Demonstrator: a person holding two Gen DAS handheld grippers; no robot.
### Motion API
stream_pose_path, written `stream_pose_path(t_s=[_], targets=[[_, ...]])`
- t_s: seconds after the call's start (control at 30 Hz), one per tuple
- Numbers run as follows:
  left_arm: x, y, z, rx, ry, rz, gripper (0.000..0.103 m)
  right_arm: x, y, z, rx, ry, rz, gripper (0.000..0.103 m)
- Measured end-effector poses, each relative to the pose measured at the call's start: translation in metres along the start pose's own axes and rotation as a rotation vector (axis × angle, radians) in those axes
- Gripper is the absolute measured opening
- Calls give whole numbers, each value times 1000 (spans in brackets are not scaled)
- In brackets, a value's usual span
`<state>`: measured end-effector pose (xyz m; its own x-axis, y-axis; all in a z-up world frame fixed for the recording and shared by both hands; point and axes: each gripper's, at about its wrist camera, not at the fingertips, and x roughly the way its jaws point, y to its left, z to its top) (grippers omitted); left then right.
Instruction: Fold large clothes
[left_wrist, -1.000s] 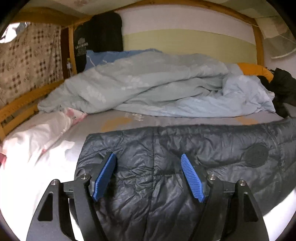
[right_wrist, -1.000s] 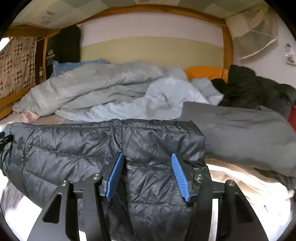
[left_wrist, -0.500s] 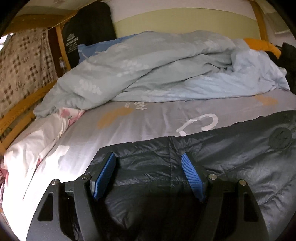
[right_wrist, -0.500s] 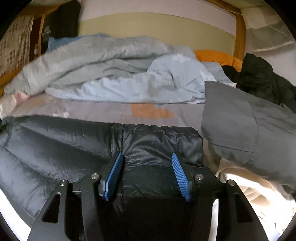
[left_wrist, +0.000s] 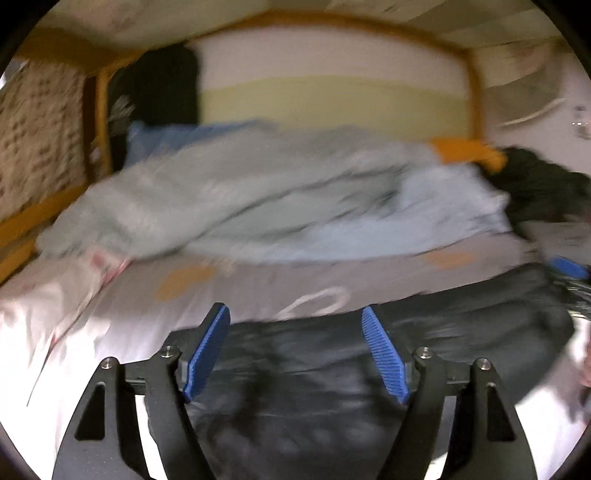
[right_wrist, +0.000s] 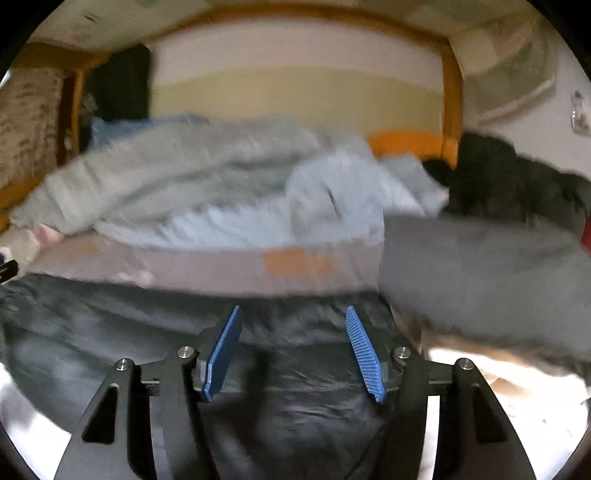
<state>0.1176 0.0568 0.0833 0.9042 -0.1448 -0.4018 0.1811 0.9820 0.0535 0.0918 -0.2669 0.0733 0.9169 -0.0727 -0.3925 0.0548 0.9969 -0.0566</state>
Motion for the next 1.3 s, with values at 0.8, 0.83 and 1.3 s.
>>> stream_pose_path(t_s=[0.8, 0.83, 1.3], targets=[[71, -50, -70, 40, 342, -106, 81, 62, 64, -51, -42, 395, 184, 83], [72, -53, -74, 57, 328, -98, 82, 64, 68, -54, -68, 399, 171, 83], [15, -59, -57, -19, 175, -239, 48, 35, 48, -33, 40, 381, 254, 81]])
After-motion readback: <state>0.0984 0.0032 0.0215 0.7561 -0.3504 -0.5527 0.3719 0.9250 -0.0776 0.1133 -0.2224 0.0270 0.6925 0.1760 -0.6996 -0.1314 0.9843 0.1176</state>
